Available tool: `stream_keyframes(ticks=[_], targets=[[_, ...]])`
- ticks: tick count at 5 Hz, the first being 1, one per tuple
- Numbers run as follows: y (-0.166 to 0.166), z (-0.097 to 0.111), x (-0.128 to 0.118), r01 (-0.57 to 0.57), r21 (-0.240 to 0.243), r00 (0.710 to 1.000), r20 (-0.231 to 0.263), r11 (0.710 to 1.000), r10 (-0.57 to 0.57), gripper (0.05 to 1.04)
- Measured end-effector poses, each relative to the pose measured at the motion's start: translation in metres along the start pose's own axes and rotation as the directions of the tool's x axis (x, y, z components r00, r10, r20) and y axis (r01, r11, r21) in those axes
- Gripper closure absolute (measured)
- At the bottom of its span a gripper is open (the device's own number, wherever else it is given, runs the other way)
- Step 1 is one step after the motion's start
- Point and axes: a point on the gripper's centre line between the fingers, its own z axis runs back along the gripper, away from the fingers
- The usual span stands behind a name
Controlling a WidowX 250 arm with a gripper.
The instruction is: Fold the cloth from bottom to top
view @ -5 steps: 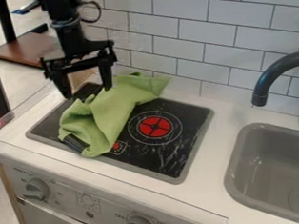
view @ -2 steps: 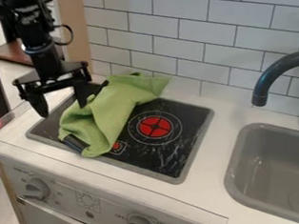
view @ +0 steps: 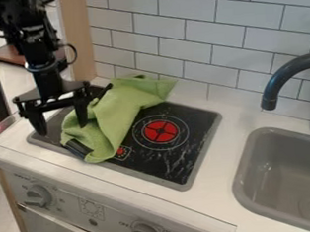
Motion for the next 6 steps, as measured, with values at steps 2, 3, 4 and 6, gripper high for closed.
stream_keyframes(ticks=[2, 3, 4, 6], targets=[[0.003, -0.03, -0.008, 0.006, 0.048, 0.998, -0.055, 0.999, -0.004, 0.084], [0.002, -0.036, -0.008, 0.002, 0.055, 0.999, -0.052, 0.998, 0.001, 0.084], [-0.003, -0.038, -0.009, -0.002, 0.043, 0.999, -0.042, 0.999, 0.004, 0.138], [-0.009, -0.042, -0.008, 0.001, 0.043, 1.0, -0.016, 0.999, 0.0, 0.651]])
